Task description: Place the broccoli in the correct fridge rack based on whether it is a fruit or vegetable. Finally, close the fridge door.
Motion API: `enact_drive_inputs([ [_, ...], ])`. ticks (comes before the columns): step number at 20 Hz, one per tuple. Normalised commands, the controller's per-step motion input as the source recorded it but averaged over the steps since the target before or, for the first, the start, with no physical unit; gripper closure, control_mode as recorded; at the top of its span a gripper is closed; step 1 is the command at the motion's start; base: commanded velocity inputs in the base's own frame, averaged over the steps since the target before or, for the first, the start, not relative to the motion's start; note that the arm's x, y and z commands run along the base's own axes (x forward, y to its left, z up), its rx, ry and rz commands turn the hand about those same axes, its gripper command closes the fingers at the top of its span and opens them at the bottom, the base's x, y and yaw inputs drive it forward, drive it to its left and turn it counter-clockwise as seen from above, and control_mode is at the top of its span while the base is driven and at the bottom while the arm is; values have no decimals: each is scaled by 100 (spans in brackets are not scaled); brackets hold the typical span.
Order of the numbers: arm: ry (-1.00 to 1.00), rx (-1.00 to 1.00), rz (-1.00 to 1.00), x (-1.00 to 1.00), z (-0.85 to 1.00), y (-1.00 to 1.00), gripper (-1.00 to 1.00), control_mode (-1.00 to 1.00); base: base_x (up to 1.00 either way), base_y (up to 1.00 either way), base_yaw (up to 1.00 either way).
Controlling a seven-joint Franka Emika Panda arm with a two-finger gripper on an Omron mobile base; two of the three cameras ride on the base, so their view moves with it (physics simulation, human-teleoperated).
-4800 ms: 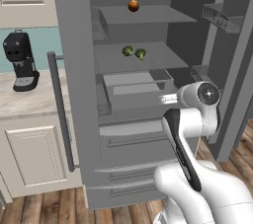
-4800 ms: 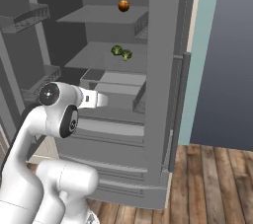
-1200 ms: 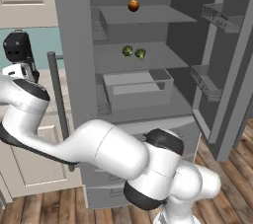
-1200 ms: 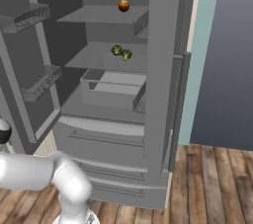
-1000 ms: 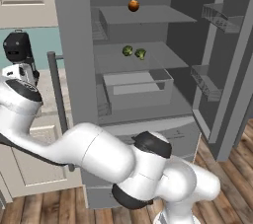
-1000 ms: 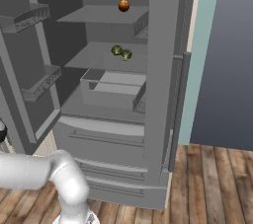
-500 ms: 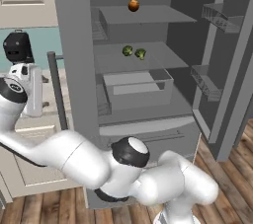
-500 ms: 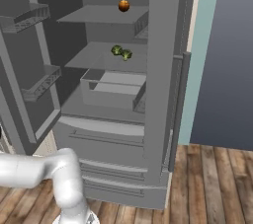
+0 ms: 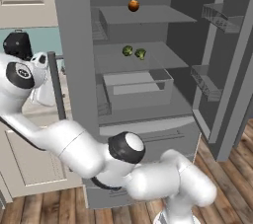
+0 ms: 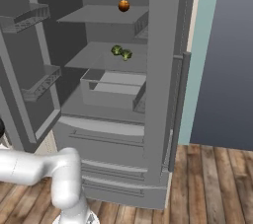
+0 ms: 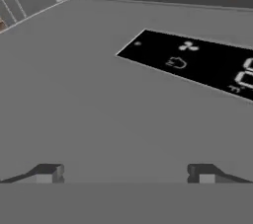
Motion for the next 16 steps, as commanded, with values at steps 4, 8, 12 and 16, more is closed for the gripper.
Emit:
enact_drive_inputs([
  [4,-28,0,-12,-56,0,-99,-100,-100,0,0,0],
  [8,-33,0,-11,-58,0,-100,-100,-100,0,0,0],
  [12,-27,0,-8,-22,0,-100,-100,-100,0,0,0],
  [16,-17,1,-1,18,0,-99,-100,-100,0,0,0],
])
